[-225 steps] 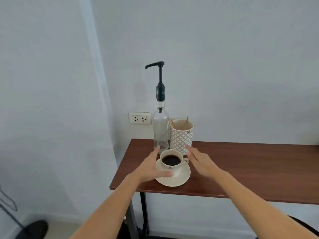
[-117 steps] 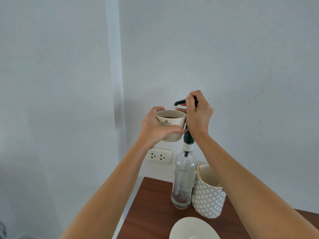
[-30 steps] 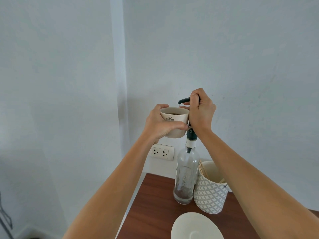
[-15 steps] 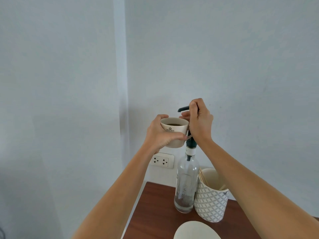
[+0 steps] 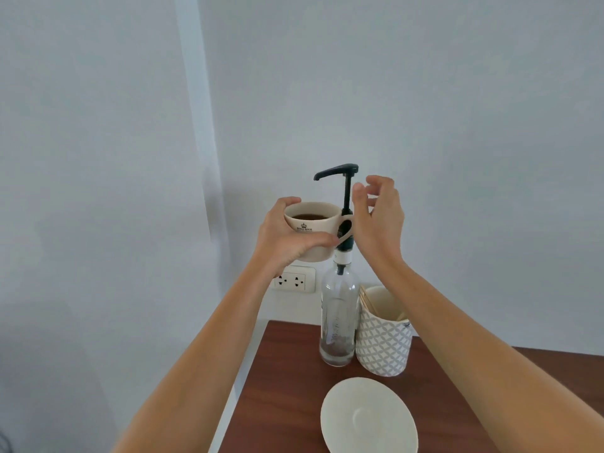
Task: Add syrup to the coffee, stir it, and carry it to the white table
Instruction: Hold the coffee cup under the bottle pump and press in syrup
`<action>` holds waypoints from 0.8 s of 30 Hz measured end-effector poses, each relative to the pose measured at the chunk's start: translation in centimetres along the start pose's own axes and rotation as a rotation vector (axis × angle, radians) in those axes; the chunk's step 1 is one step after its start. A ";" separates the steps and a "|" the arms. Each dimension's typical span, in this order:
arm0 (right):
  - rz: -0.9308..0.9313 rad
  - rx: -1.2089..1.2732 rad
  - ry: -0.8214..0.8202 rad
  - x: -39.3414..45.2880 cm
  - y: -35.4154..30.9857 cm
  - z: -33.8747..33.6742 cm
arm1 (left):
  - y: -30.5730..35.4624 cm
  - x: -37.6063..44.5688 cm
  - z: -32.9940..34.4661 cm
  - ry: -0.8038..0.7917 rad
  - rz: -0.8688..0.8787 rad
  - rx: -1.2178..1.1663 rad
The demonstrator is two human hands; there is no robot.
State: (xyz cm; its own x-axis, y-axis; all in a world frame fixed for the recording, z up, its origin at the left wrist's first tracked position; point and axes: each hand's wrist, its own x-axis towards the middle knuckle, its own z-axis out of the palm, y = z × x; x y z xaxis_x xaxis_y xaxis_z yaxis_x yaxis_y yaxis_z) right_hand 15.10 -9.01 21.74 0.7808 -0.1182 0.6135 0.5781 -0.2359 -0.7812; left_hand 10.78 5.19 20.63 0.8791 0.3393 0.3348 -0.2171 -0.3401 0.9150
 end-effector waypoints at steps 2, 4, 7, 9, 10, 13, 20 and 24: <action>0.058 -0.009 -0.042 -1.6 0.8 -1.0 | -0.2 -0.8 0.3 -0.009 0.007 0.002; 0.092 0.004 -0.116 -3.1 1.7 -1.9 | -0.5 -1.8 0.7 -0.026 0.016 0.008; 0.141 0.066 -0.243 -5.0 2.9 -3.0 | -1.5 -3.4 1.6 -0.054 0.025 0.008; 0.181 0.091 -0.310 -6.1 3.8 -3.9 | -2.3 -4.7 2.4 -0.075 0.039 0.004; 0.199 0.097 -0.337 -6.7 4.3 -4.4 | -2.9 -5.3 2.8 -0.085 0.047 0.002; 0.235 0.134 -0.386 -8.4 6.0 -6.1 | -4.8 -7.4 4.3 -0.144 0.058 -0.023; 0.305 0.130 -0.472 -13.5 10.9 -9.0 | -10.7 -11.9 6.8 -0.287 0.050 -0.006; 0.403 0.202 -0.494 -16.3 13.4 -10.1 | -13.5 -14.3 7.9 -0.338 0.037 0.018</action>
State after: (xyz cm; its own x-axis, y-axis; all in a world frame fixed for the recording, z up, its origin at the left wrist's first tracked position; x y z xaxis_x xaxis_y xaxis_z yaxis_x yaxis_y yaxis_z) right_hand 7.75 -20.02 2.42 0.9339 0.3080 0.1815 0.2140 -0.0750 -0.9740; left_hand 4.50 -1.95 1.70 0.9623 0.0172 0.2713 -0.2468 -0.3633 0.8984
